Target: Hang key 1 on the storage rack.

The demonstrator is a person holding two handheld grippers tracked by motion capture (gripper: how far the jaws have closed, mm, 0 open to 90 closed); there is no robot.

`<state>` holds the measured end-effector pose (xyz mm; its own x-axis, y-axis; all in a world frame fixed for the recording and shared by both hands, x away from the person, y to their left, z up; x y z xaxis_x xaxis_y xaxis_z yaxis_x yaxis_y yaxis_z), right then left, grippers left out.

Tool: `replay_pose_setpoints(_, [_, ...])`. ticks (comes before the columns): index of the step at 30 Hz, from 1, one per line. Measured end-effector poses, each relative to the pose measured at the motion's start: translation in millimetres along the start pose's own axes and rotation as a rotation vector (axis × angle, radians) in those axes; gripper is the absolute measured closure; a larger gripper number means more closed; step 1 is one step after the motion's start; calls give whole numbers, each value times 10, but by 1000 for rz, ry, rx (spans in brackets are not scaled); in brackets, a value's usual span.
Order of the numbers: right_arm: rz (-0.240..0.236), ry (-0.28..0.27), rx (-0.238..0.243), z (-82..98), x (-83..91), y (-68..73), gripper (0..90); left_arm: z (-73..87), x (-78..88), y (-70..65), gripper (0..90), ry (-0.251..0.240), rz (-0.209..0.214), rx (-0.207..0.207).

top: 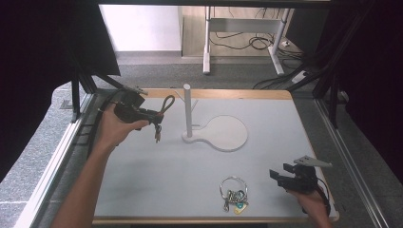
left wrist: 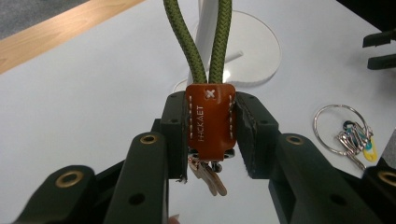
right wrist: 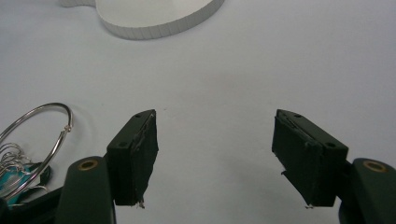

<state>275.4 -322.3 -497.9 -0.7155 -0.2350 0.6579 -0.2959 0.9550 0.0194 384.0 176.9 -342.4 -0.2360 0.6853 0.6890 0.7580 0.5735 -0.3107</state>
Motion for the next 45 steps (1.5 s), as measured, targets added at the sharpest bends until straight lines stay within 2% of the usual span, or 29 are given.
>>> replay_pose_setpoints(11, [-2,4,-2,7,-8,7,316,-124,-25,35,666,-8,14,13])
replay_pose_setpoints(29, [-1,15,-2,25,-32,-5,316,-297,-47,197,667,-14,18,41])
replay_pose_setpoints(35, [-3,20,-2,29,-33,4,316,-331,-154,276,667,-8,34,59])
replay_pose_setpoints(45, [4,26,-1,43,-41,-7,316,-329,-288,335,666,2,47,71])
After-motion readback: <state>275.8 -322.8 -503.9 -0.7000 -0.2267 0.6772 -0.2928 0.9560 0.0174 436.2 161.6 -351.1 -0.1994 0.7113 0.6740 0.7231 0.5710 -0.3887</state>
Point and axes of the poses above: each handheld gripper's, and its own axes: x roughly backward along the jaws, z roughly out of its underside, y roughly to its left, the point moved 2 cm from there along -x, roughly forward along the jaws, and after that the axes turned 11 degrees about z, right-handed, at the moved point
